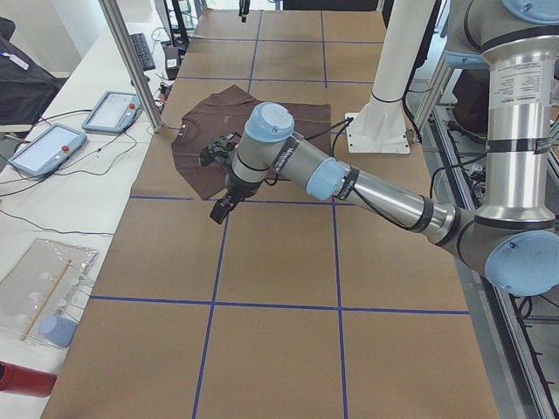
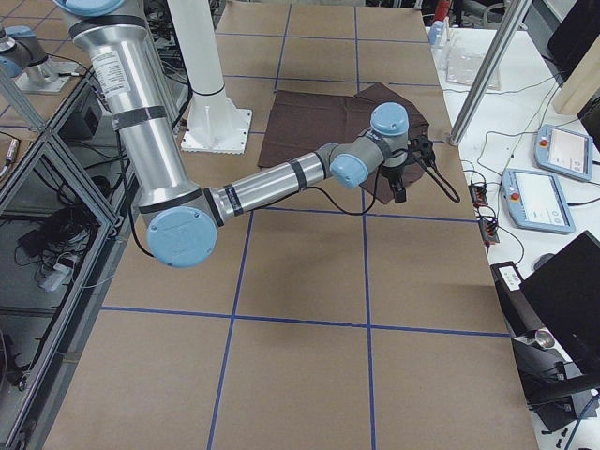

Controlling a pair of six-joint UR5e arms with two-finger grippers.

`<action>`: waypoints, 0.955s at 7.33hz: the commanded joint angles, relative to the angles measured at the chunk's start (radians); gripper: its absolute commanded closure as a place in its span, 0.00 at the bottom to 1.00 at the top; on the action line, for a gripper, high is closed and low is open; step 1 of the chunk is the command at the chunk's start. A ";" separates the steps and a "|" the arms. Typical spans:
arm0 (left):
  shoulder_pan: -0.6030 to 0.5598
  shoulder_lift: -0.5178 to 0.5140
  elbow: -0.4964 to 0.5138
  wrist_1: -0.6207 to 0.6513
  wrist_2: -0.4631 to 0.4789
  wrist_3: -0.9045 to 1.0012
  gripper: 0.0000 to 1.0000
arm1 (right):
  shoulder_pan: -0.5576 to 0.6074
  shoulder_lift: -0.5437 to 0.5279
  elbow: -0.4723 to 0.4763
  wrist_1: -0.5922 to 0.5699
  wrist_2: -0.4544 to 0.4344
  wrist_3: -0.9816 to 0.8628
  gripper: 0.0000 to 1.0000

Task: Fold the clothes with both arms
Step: 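Move the right gripper to the sleeve nearest it and grasp it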

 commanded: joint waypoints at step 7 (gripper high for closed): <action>0.000 -0.002 0.000 -0.002 0.003 0.002 0.00 | -0.316 0.139 -0.326 0.314 -0.374 0.354 0.32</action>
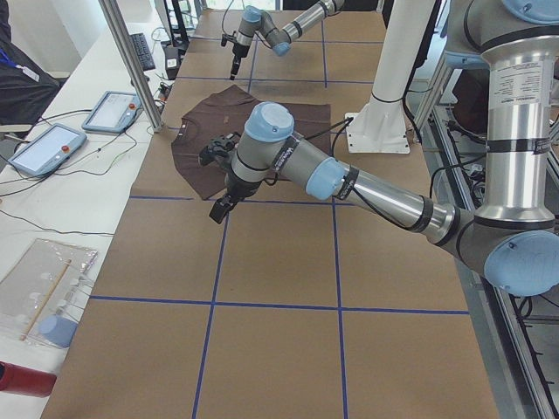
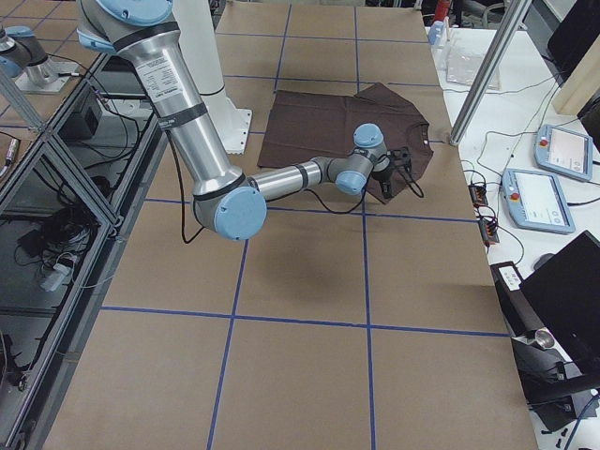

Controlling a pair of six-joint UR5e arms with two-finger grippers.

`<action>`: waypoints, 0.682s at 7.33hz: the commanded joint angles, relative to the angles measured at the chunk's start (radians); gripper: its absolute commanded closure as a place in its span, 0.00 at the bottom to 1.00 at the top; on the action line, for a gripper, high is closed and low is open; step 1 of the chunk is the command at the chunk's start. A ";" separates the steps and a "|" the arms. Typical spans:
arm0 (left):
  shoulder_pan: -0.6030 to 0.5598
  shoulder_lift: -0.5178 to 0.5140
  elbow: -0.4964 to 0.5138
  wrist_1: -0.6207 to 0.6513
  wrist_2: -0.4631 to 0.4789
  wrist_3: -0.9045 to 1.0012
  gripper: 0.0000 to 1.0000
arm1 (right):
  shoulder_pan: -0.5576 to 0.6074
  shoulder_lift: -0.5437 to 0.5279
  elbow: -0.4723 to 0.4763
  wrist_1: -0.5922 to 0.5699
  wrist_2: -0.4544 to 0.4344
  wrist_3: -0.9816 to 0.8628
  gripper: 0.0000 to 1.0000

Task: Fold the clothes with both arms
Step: 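Move the right gripper to the sleeve nearest it and grasp it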

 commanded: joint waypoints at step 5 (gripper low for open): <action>-0.001 0.000 0.005 0.000 0.002 0.001 0.00 | -0.034 0.003 -0.051 0.001 -0.055 0.001 0.34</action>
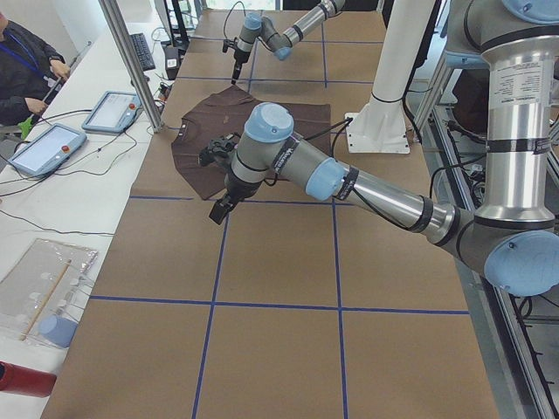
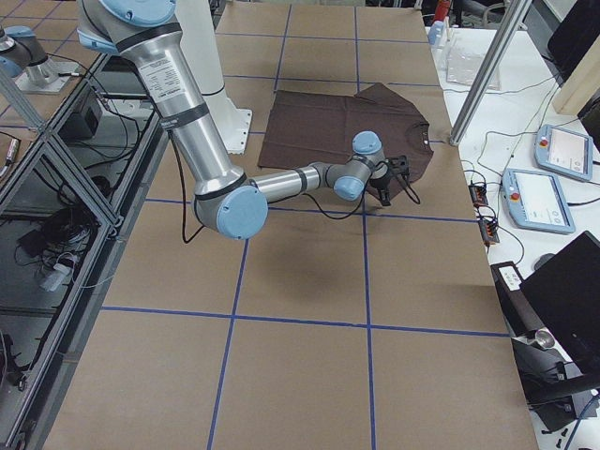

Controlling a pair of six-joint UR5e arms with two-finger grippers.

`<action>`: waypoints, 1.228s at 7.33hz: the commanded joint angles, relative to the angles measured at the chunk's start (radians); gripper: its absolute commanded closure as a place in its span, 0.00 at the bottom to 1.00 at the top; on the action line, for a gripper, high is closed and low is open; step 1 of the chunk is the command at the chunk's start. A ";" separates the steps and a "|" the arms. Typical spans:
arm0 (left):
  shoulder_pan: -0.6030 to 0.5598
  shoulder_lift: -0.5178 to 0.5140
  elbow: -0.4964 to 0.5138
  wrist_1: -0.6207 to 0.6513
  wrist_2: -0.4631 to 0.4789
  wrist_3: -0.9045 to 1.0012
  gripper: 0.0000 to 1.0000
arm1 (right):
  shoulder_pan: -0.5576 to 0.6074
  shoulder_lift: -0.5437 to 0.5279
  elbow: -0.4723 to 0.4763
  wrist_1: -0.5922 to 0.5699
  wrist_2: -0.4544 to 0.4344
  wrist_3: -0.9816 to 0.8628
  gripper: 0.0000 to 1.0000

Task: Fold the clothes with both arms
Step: 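Move the right gripper to the sleeve nearest it and grasp it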

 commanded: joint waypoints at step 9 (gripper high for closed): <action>0.000 0.002 0.006 0.000 0.002 0.008 0.00 | -0.025 0.008 -0.018 0.000 -0.026 0.002 0.39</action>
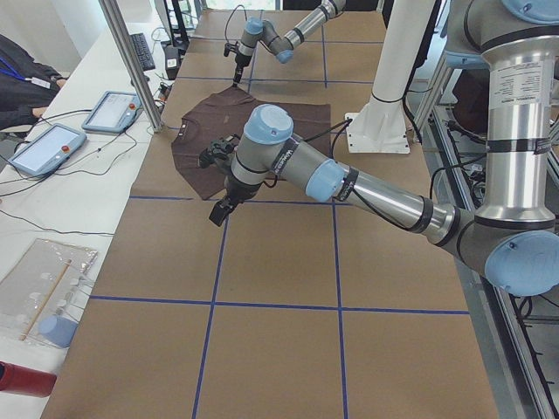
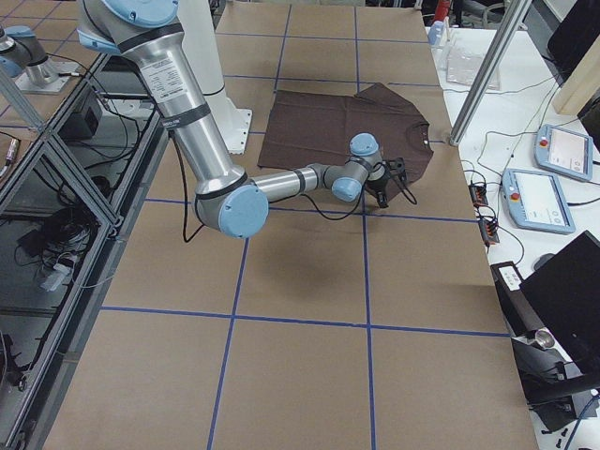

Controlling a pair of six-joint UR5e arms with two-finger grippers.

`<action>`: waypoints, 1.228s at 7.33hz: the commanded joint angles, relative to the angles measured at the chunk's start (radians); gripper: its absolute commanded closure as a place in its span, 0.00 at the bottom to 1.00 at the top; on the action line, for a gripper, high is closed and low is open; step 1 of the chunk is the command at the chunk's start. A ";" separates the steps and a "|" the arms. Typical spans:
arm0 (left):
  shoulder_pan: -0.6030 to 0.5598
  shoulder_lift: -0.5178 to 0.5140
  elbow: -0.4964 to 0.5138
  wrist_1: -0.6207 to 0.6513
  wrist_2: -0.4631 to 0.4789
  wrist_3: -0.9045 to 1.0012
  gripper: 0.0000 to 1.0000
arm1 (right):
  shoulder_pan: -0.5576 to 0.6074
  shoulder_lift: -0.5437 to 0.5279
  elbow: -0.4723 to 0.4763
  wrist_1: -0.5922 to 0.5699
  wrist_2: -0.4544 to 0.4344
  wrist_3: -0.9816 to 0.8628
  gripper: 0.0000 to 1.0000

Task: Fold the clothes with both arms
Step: 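Move the right gripper to the sleeve nearest it and grasp it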

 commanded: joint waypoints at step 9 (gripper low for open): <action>0.000 0.002 0.001 0.000 0.002 0.004 0.00 | -0.005 0.049 0.008 -0.021 -0.017 0.008 1.00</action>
